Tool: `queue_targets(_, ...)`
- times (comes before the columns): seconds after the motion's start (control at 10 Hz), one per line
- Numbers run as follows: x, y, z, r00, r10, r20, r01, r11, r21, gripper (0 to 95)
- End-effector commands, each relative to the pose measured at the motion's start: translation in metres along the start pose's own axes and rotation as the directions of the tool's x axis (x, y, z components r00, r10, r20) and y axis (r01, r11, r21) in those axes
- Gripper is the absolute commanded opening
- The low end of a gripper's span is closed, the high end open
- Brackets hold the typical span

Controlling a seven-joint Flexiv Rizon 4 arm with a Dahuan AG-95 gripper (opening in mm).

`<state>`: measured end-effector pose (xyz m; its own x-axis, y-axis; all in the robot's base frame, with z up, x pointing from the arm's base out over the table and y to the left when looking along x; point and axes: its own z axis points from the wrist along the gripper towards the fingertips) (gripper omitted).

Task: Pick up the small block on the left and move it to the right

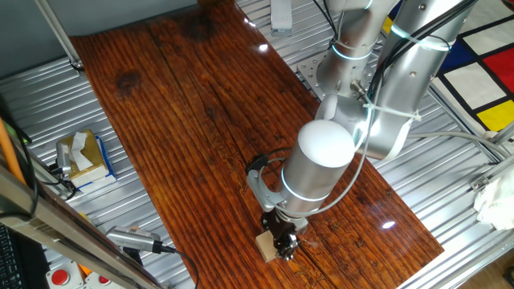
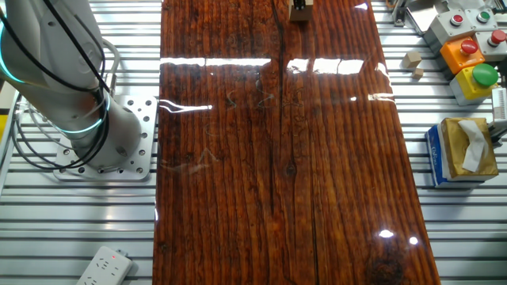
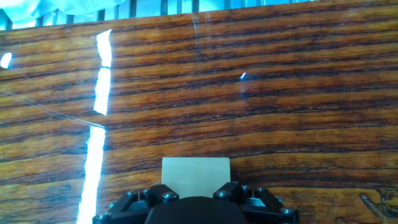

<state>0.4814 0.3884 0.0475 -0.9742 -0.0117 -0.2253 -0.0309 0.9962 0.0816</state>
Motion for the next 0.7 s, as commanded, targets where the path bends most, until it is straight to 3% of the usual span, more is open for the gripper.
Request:
queue_targets(0.1,0.0002,0.0000,-0.0002,1.000,-0.002,0.002,0.002,1.000,-0.003,57.0)
queue_targets(0.5,0.0002,0.0000,-0.0002,1.000,-0.004,0.005,0.004,1.000,-0.018,57.0)
queue_targets(0.6,0.0002,0.0000,-0.0002,1.000,-0.005,0.006,0.005,1.000,-0.020,76.0)
queue_targets(0.7,0.0002,0.0000,-0.0002,1.000,-0.006,0.007,0.006,1.000,-0.023,76.0)
